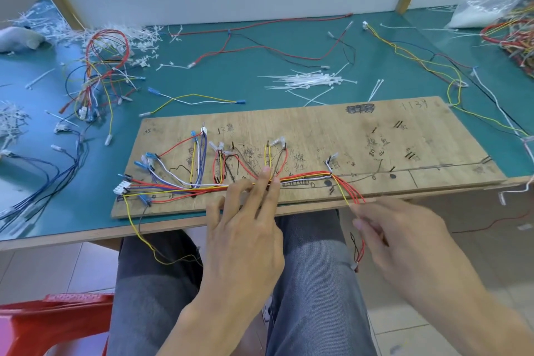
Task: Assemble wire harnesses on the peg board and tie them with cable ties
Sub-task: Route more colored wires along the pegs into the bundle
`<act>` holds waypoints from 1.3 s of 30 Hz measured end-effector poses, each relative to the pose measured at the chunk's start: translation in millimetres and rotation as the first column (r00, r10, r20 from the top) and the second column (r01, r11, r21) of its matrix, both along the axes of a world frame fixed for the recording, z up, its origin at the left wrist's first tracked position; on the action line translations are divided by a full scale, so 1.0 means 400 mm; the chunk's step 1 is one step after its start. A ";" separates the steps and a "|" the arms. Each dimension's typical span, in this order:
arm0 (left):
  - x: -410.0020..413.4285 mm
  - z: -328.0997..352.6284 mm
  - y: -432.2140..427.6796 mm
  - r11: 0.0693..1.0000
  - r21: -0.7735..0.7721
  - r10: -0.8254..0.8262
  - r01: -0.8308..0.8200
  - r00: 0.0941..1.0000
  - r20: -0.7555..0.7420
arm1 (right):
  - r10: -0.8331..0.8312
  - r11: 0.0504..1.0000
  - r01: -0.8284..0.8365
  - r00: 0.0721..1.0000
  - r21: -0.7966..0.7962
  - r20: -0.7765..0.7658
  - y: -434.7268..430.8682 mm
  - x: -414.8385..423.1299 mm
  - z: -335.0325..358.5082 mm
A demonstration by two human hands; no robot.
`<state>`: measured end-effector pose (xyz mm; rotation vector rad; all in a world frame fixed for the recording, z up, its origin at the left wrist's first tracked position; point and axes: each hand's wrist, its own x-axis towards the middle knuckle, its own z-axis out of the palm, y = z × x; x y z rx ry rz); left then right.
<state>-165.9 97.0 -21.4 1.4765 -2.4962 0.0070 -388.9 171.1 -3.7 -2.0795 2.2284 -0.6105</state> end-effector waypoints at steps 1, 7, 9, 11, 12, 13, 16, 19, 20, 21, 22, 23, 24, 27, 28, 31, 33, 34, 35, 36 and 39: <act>-0.001 -0.001 0.001 1.000 0.007 0.002 -0.002 1.000 -0.013 | -0.014 1.000 0.014 1.000 0.004 0.009 0.014 0.004 -0.011; -0.007 -0.004 0.001 1.000 0.018 0.011 -0.010 0.999 -0.038 | -0.113 0.994 0.113 0.993 0.001 0.041 0.063 0.015 -0.056; -0.012 -0.003 0.000 0.999 0.020 0.026 -0.025 0.999 -0.038 | -0.171 0.983 0.170 0.985 0.066 0.002 0.064 0.003 -0.058; -0.016 -0.001 -0.001 0.999 0.024 0.040 -0.039 0.998 -0.048 | -0.218 0.945 0.225 0.974 0.237 -0.057 0.054 -0.007 -0.060; -0.017 0.000 0.000 0.999 0.022 0.046 -0.045 0.997 -0.057 | -0.239 0.919 0.254 0.967 0.300 -0.089 0.048 -0.008 -0.056; -0.015 0.002 -0.001 0.999 0.020 0.048 -0.047 0.997 -0.068 | -0.249 0.901 0.274 0.962 0.337 -0.115 0.043 -0.007 -0.051; -0.009 0.007 -0.004 0.999 0.012 0.038 -0.037 0.997 -0.074 | -0.232 0.863 0.299 0.951 0.407 -0.206 0.040 0.007 -0.025; -0.009 0.009 -0.005 1.000 -0.003 0.028 -0.028 0.999 -0.036 | -0.243 0.805 0.380 0.912 0.456 -0.331 0.047 0.008 0.037; -0.011 0.009 -0.005 1.000 -0.010 0.028 -0.028 0.999 -0.022 | -0.255 0.795 0.409 0.895 0.447 -0.366 0.046 0.003 0.061; -0.011 0.009 -0.005 0.999 -0.017 0.029 -0.030 0.999 -0.015 | -0.278 0.801 0.431 0.882 0.415 -0.379 0.044 0.000 0.082; -0.012 0.009 -0.005 0.999 -0.023 0.032 -0.033 0.999 -0.016 | -0.304 0.829 0.439 0.874 0.345 -0.380 0.037 0.003 0.100; -0.013 0.010 -0.005 0.999 -0.025 0.036 -0.036 0.999 -0.019 | -0.323 0.878 0.419 0.876 0.232 -0.357 0.024 0.012 0.116; -0.014 0.011 -0.004 0.999 -0.024 0.038 -0.039 0.999 -0.018 | -0.319 0.930 0.358 0.901 0.086 -0.292 0.005 0.025 0.123; -0.015 0.012 -0.002 0.999 -0.028 0.037 -0.037 0.999 -0.001 | -0.149 0.986 0.141 0.985 -0.088 -0.087 -0.082 0.078 0.106; -0.014 0.013 -0.002 0.999 -0.030 0.034 -0.034 0.999 0.007 | -0.124 0.992 0.122 0.989 -0.029 -0.081 -0.113 0.088 0.090; -0.009 0.016 -0.002 1.000 -0.012 0.029 -0.028 0.999 0.031 | -0.127 0.982 0.144 0.982 0.122 -0.140 -0.159 0.088 0.030; -0.007 0.017 -0.003 1.000 0.018 0.020 -0.021 0.999 0.043 | -0.095 0.995 0.098 0.993 0.034 -0.073 -0.153 0.083 0.005; -0.007 0.016 -0.004 0.999 0.027 0.016 -0.017 0.999 0.048 | -0.086 0.996 0.085 0.995 -0.041 -0.041 -0.145 0.082 -0.005; -0.007 0.014 -0.004 0.999 0.031 0.013 -0.015 0.999 0.051 | -0.084 0.991 0.081 0.996 -0.106 -0.021 -0.137 0.079 -0.015; -0.006 0.011 -0.004 0.999 0.035 0.010 -0.012 0.998 0.056 | -0.073 0.984 0.069 0.997 -0.163 -0.020 -0.130 0.075 -0.024; -0.002 0.006 -0.002 0.999 0.043 0.007 -0.009 0.999 0.049 | -0.045 0.973 0.034 0.998 -0.227 -0.046 -0.110 0.064 -0.049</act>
